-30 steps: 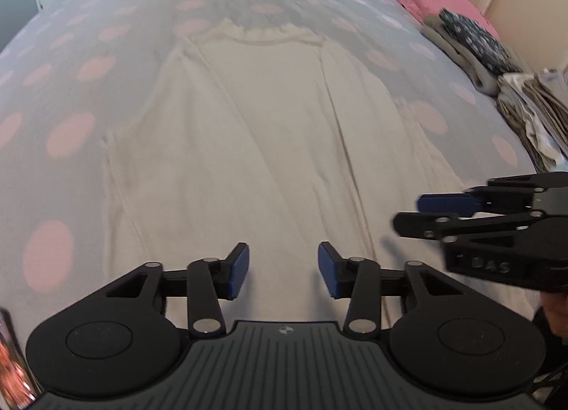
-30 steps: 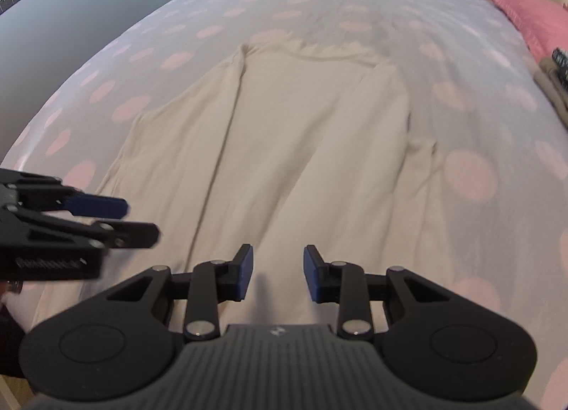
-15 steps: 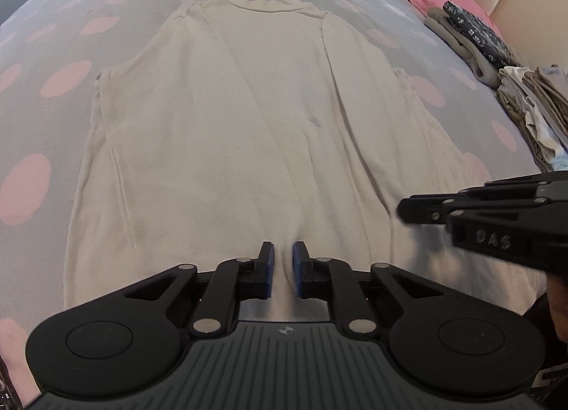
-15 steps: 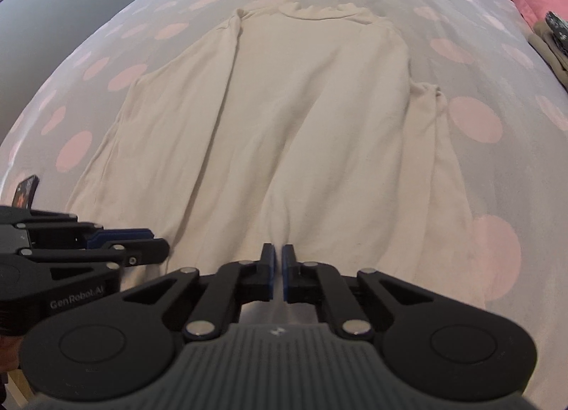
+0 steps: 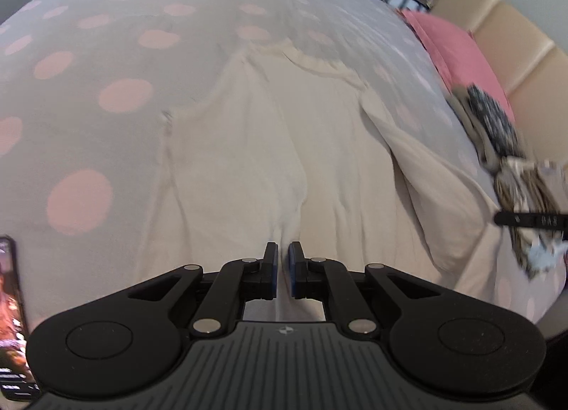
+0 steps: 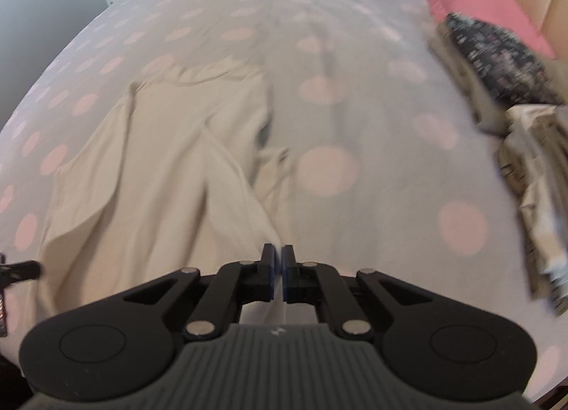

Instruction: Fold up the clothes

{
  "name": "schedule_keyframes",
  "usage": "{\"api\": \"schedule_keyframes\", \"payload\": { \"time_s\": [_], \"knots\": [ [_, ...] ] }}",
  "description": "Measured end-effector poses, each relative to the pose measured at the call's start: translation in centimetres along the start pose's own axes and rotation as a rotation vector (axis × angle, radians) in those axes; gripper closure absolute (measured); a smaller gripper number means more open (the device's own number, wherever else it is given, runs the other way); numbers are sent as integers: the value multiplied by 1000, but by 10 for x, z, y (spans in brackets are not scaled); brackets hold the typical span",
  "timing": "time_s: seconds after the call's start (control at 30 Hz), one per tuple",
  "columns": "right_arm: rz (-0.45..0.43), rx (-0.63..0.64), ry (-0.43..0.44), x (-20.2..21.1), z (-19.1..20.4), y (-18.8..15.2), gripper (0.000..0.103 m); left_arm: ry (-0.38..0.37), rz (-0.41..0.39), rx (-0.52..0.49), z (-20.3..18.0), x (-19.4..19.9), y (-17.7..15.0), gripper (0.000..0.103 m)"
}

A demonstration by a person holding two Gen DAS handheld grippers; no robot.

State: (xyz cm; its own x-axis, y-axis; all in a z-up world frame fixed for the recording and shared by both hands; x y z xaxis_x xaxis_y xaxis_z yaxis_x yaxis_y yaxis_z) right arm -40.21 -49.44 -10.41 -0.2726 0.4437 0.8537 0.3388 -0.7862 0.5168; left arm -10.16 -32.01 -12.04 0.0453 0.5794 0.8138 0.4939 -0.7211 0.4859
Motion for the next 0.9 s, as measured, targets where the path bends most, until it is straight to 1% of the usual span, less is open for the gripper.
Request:
{"api": "schedule_keyframes", "payload": {
  "time_s": [0.07,0.13,0.3,0.4,0.47,0.53,0.63,0.73,0.77,0.83,0.9],
  "knots": [
    [-17,-3,-52,1,-22,14,99,31,-20,23,19,12,22,99],
    [-35,-19,-102,-2,-48,28,99,80,-48,35,39,23,43,99],
    [-65,-127,-184,-16,-110,54,99,206,-109,87,95,46,98,99],
    [-83,-192,-227,-25,-144,70,99,298,-138,120,132,50,129,99],
    [-83,-233,-246,-34,-163,79,99,354,-141,143,156,48,145,99],
    [-85,-248,-276,-44,-177,89,99,405,-143,164,177,44,157,99],
    [-77,-261,-346,-60,-201,102,99,501,-128,189,213,36,168,99],
    [-44,-293,-406,-78,-225,108,99,591,-103,221,250,29,172,100],
    [-33,-299,-417,-84,-232,108,99,629,-96,226,261,26,172,103],
    [-22,-305,-440,-94,-241,105,99,717,-87,227,282,26,169,103],
    [-17,-309,-451,-104,-248,101,99,718,-62,265,296,22,162,103]
  ]
}}
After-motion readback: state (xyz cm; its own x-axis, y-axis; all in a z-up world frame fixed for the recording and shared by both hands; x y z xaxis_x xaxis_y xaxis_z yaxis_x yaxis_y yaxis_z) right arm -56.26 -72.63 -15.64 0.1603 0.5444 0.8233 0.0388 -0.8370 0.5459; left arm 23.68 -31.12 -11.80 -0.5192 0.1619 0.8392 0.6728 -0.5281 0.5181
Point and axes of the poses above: each gripper's, at about its wrist camera, not at the fingertips, and x roughly against the way its jaws point, z to its left, y to its top, the point moved 6 cm from there along -x, roughly the way its jaws point
